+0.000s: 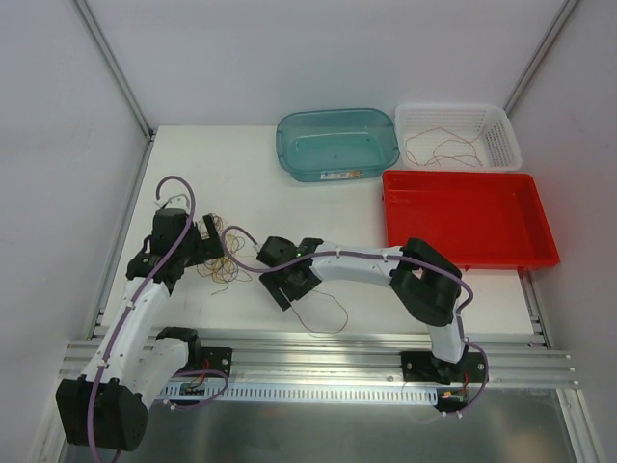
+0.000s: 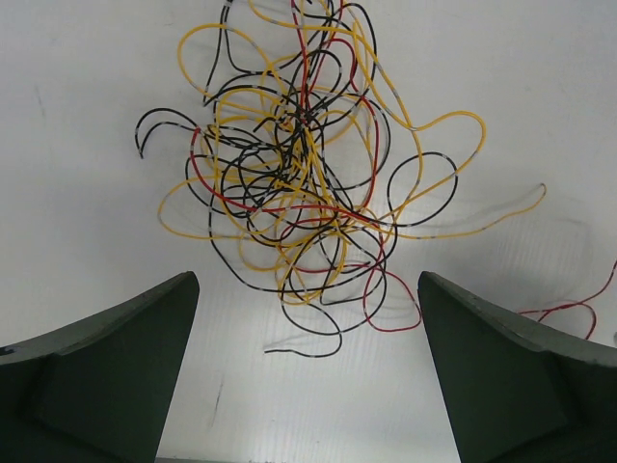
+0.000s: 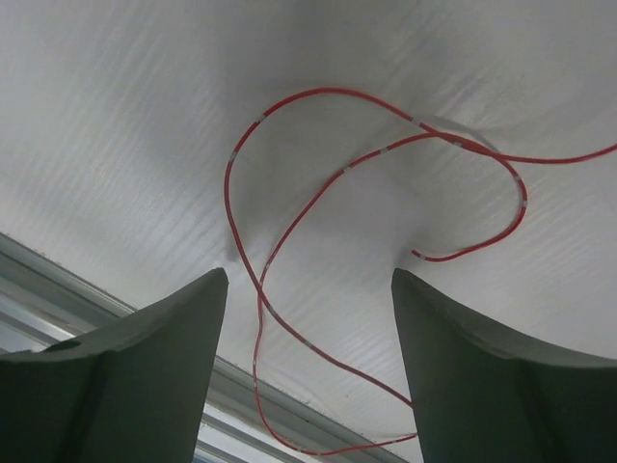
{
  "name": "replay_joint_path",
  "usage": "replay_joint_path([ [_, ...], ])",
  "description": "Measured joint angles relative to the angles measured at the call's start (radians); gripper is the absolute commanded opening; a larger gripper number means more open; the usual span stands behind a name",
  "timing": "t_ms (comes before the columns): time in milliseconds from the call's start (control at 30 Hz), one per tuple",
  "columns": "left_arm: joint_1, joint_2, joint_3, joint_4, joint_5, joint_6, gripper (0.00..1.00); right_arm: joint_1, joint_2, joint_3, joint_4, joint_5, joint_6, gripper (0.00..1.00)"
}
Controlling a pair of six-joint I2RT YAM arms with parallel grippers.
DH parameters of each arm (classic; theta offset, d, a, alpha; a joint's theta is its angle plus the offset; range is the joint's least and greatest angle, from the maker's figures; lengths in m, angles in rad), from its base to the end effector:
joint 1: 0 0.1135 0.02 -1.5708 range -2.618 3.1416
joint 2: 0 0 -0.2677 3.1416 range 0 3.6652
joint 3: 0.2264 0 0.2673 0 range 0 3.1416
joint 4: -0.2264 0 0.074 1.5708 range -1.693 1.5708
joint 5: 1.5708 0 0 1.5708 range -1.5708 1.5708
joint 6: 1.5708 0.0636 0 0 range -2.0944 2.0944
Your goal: Untangle the cables
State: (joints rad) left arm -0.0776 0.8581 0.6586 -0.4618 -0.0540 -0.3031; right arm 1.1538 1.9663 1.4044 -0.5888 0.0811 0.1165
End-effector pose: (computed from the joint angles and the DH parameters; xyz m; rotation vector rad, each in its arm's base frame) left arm 0.2203 -0.0137 0.2388 -0.2807 2.2173 -0.1475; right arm 0.1795 0.3925 0.1471 -1.3399 2.3954 0.2575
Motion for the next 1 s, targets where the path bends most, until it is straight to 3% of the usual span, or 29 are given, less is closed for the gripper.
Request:
replay_joint_path([
  [167,0.000,-0.033,0.000,-0.005,-0.058,-0.005,0.99,0.020,0.029,0.008,-0.002,0.031,0.014,0.64],
  [233,0.000,-0.034,0.000,-0.005,-0.065,-0.006,0.99,0.020,0.035,0.013,-0.002,0.043,0.019,0.57],
  [467,0.000,-0.033,0.000,-0.007,-0.079,-0.008,0.99,0.021,0.045,0.023,-0.007,0.077,0.035,0.22],
  [500,0.000,-0.033,0.000,-0.007,-0.080,-0.009,0.99,0.021,0.045,0.024,-0.007,0.080,0.037,0.10],
  [567,0.000,-0.033,0.000,-0.007,-0.081,-0.011,0.99,0.021,0.045,0.024,-0.008,0.089,0.036,0.01],
  [800,0.000,-0.033,0.000,-0.008,-0.081,-0.012,0.99,0.018,0.022,0.000,-0.002,0.119,0.028,0.01],
  [1000,0.000,-0.031,0.000,-0.008,-0.081,-0.012,0.99,-0.078,-0.146,-0.047,-0.019,0.142,-0.005,0.01],
])
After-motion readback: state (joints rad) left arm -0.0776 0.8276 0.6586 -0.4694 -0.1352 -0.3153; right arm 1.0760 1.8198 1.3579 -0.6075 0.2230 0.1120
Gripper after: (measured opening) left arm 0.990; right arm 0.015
